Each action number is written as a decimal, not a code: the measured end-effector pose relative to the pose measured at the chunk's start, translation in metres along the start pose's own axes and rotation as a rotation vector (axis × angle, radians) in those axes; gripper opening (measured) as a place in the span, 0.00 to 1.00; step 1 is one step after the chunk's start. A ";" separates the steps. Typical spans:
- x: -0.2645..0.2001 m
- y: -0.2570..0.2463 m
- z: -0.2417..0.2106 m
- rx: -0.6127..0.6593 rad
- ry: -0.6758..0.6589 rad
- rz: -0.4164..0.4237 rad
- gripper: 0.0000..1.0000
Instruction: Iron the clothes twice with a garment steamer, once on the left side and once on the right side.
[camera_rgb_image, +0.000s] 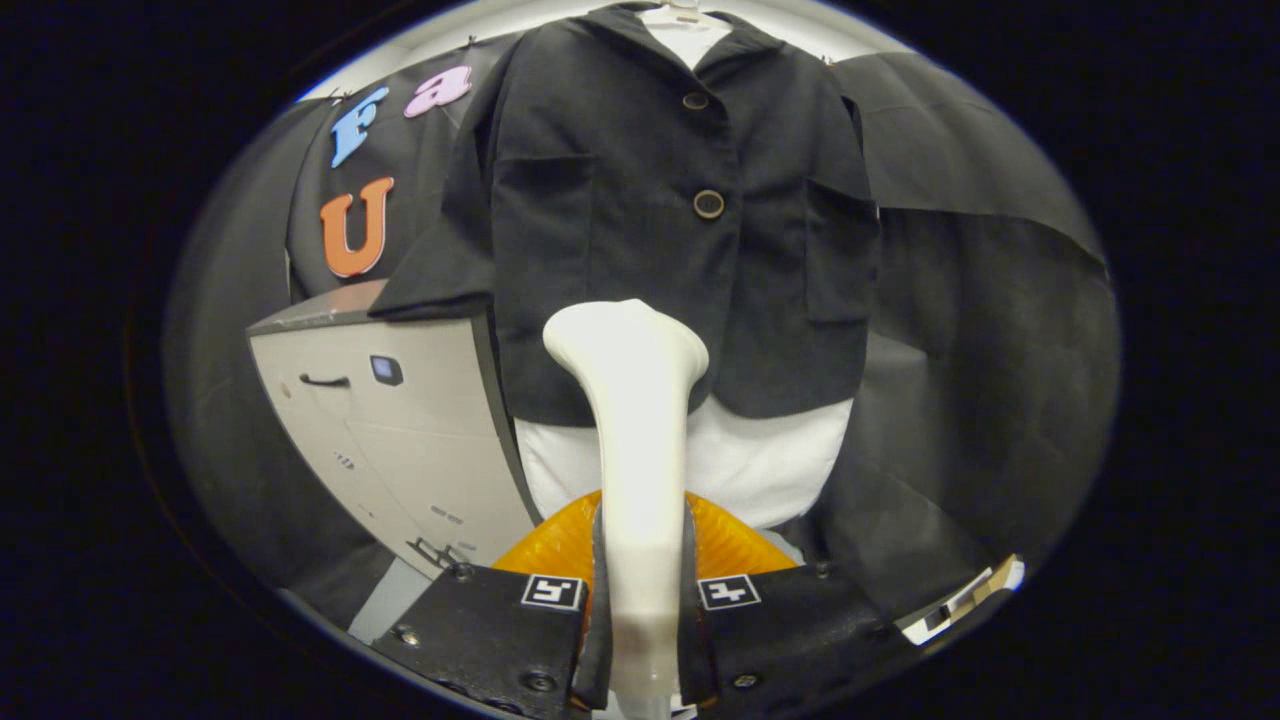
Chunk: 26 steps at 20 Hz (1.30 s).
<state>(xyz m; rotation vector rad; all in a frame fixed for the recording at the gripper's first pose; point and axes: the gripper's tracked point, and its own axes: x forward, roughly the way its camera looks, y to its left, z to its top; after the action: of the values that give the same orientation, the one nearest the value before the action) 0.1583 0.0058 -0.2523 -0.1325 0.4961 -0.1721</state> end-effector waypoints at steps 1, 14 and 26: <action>0.000 -0.002 -0.009 -0.008 0.015 -0.002 0.29; -0.061 -0.049 0.082 0.099 -0.140 0.036 0.29; -0.105 -0.126 0.281 0.195 -0.435 0.084 0.29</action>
<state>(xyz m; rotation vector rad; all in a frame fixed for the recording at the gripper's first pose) 0.1865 -0.0736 0.0619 0.0424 0.0495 -0.1044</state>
